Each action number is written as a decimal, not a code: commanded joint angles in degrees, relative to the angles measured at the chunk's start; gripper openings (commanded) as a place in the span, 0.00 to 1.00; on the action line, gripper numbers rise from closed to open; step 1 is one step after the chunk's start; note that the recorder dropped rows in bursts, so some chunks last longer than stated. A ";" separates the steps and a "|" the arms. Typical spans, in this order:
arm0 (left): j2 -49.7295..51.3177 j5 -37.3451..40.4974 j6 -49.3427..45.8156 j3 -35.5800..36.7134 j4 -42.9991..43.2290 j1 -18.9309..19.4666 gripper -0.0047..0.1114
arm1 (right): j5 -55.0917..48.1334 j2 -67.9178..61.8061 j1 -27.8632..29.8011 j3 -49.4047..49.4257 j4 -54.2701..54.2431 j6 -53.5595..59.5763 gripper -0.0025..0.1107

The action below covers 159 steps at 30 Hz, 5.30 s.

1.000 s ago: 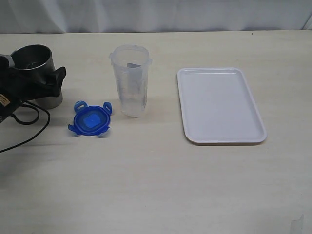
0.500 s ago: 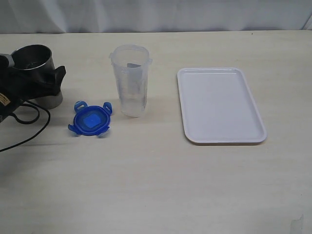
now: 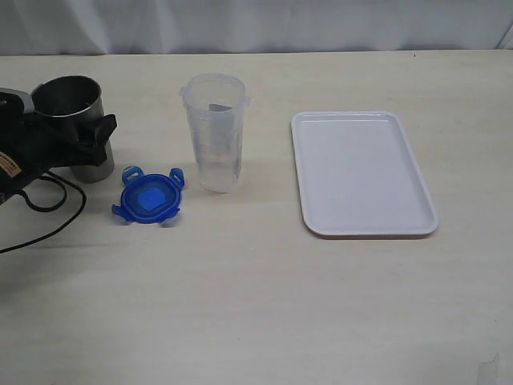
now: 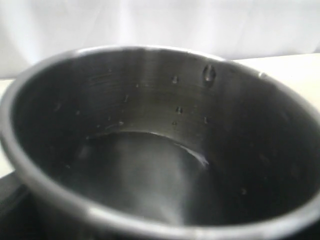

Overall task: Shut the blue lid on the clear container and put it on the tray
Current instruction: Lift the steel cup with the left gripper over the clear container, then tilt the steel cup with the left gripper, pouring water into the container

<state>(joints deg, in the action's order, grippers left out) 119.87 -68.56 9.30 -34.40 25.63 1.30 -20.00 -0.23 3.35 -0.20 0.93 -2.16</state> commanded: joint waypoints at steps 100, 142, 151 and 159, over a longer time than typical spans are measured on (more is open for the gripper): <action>-9.42 12.96 -21.69 -24.68 25.67 -9.62 0.04 | 0.15 0.23 0.44 0.20 -0.08 -0.05 0.07; -9.42 15.13 -29.18 -24.82 19.49 -12.06 0.04 | 0.15 0.23 0.44 0.20 -0.08 -0.05 0.07; -9.42 16.02 -30.62 -25.22 19.50 -12.06 0.04 | 0.15 0.23 0.44 0.20 -0.08 -0.05 0.07; -9.42 16.02 -31.80 -25.22 18.65 -12.06 0.04 | 0.15 0.23 0.44 0.20 -0.08 -0.05 0.07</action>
<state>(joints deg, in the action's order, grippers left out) 111.45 -48.97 -21.15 -58.72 46.73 -10.59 -20.00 -0.23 3.35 -0.20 0.93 -2.16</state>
